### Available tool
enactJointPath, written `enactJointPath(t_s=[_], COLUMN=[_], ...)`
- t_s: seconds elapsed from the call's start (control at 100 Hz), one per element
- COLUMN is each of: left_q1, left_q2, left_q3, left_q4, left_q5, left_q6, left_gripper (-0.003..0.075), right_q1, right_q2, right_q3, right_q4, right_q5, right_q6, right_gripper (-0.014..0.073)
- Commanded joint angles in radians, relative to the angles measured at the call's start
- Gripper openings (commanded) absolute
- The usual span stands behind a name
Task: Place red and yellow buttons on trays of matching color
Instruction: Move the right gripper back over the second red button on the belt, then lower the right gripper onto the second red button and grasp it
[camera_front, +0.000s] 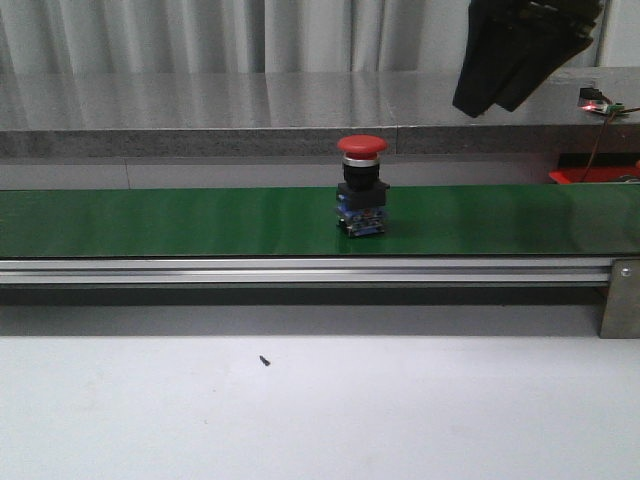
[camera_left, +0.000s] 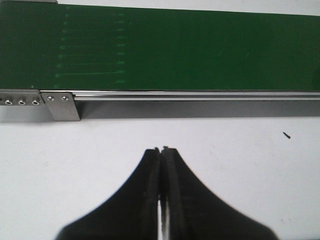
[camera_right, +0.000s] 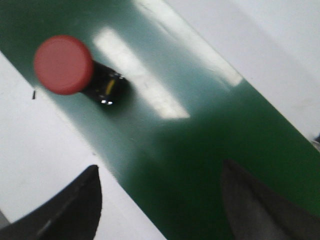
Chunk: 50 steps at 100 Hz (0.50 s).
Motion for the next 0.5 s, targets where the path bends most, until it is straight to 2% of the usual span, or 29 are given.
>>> enactJointPath(t_s=[0.0,0.29,0.49], left_q1=[-0.008,-0.008,-0.008], left_q2=[0.001,0.001,0.001], left_q3=[-0.028,-0.028,-0.028], left_q4=[-0.022,-0.022,-0.022], left_q5=[-0.07,-0.07,-0.07], left_q6=[-0.003,-0.003,-0.003], left_gripper=[-0.002,-0.002,-0.002], right_q1=[0.012,0.028,0.028], right_q2=[-0.041,-0.001,0.032], right_q3=[-0.024,-0.024,-0.024], right_q4=[0.065,0.125,0.212], right_q5=[0.013,0.034,0.025], right_q6=[-0.06,-0.091,-0.093], right_gripper=[0.0507,0.0507,0.0507])
